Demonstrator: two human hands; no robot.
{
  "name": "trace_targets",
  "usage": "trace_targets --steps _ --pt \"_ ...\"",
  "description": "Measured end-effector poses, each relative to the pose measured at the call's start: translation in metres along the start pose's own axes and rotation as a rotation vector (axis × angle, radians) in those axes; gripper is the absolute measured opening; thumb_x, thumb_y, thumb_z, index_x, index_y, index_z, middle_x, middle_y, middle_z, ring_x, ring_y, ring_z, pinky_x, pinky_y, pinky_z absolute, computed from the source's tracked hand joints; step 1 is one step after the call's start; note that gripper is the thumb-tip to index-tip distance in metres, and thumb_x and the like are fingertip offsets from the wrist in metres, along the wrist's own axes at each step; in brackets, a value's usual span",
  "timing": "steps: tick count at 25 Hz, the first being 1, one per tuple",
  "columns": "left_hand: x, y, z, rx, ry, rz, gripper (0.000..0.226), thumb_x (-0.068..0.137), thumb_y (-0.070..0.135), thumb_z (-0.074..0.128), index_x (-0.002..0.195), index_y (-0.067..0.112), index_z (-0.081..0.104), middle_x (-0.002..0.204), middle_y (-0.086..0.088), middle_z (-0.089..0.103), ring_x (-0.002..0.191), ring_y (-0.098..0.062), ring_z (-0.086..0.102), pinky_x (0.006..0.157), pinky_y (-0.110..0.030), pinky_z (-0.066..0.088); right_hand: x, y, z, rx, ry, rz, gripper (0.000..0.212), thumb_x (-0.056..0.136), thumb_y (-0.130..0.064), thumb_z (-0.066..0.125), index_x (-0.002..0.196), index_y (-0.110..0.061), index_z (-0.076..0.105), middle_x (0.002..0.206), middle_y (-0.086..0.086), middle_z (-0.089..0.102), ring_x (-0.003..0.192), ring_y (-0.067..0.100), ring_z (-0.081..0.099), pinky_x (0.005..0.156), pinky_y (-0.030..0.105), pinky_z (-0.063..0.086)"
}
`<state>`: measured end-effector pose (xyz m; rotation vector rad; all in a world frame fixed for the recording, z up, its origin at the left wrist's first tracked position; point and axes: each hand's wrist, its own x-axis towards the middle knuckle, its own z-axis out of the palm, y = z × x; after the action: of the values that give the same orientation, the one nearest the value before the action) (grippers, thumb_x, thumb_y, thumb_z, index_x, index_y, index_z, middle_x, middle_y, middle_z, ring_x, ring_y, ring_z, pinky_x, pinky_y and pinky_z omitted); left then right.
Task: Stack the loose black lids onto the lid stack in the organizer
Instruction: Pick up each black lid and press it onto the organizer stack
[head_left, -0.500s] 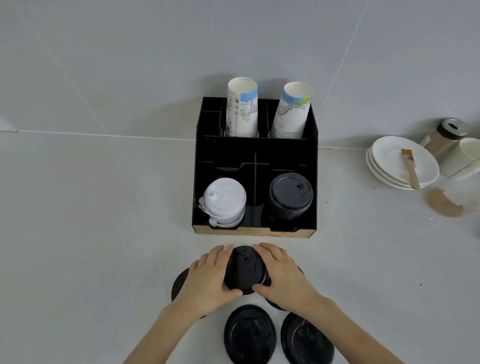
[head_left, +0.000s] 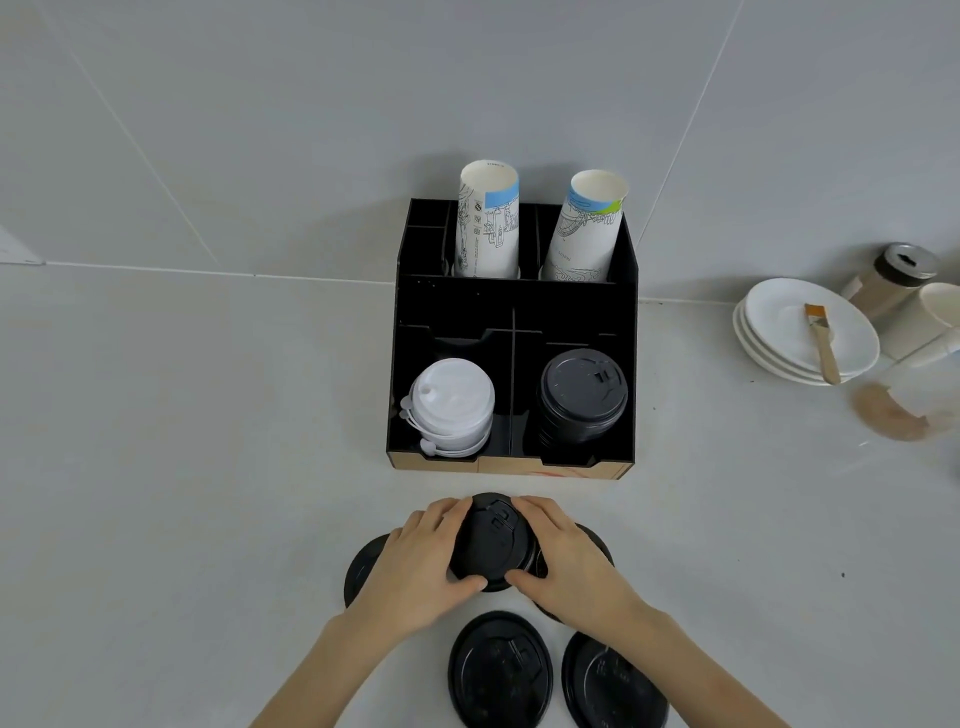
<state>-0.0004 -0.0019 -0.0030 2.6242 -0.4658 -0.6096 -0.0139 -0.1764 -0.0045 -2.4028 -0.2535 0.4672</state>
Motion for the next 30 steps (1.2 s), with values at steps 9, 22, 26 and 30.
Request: trace_targets --steps 9,22,26,30 --pt "-0.007 0.019 -0.027 -0.182 0.237 0.182 0.066 0.078 0.039 0.059 0.133 0.029 0.026 0.142 0.013 0.027 0.125 -0.004 0.026 0.098 -0.015 0.023 -0.021 -0.01 -0.036 0.098 0.199 -0.099 0.067 0.078 -0.026 0.064 0.134 -0.022 0.028 0.132 -0.012 0.032 0.116 -0.003 0.033 0.088 -0.01 0.015" --pt "0.067 0.06 -0.078 -0.195 0.232 0.302 0.06 0.079 0.032 0.062 0.131 0.022 0.034 0.143 0.005 0.033 0.128 -0.01 0.031 0.101 -0.02 0.021 0.002 0.007 -0.101 0.13 0.437 -0.048 0.063 0.077 -0.021 0.067 0.131 -0.014 0.034 0.135 0.0 0.038 0.113 0.001 0.036 0.083 -0.012 0.018" --pt "0.089 0.064 -0.08 -0.181 0.232 0.285 0.059 0.079 0.031 0.062 0.131 0.021 0.036 0.144 0.003 0.033 0.13 -0.014 0.031 0.103 -0.027 0.025 0.017 0.018 -0.112 0.12 0.424 -0.001 0.064 0.078 -0.024 0.065 0.132 -0.015 0.032 0.136 0.0 0.037 0.121 0.012 0.039 0.089 0.003 0.019" --pt "0.107 0.066 -0.079 -0.167 0.214 0.277 0.059 0.08 0.03 0.061 0.131 0.02 0.035 0.146 0.002 0.032 0.131 -0.016 0.031 0.106 -0.029 0.026 0.031 0.026 -0.119 0.072 0.404 0.018 0.066 0.079 -0.027 0.064 0.134 -0.016 0.029 0.136 0.003 0.037 0.122 0.018 0.039 0.095 0.017 0.029"
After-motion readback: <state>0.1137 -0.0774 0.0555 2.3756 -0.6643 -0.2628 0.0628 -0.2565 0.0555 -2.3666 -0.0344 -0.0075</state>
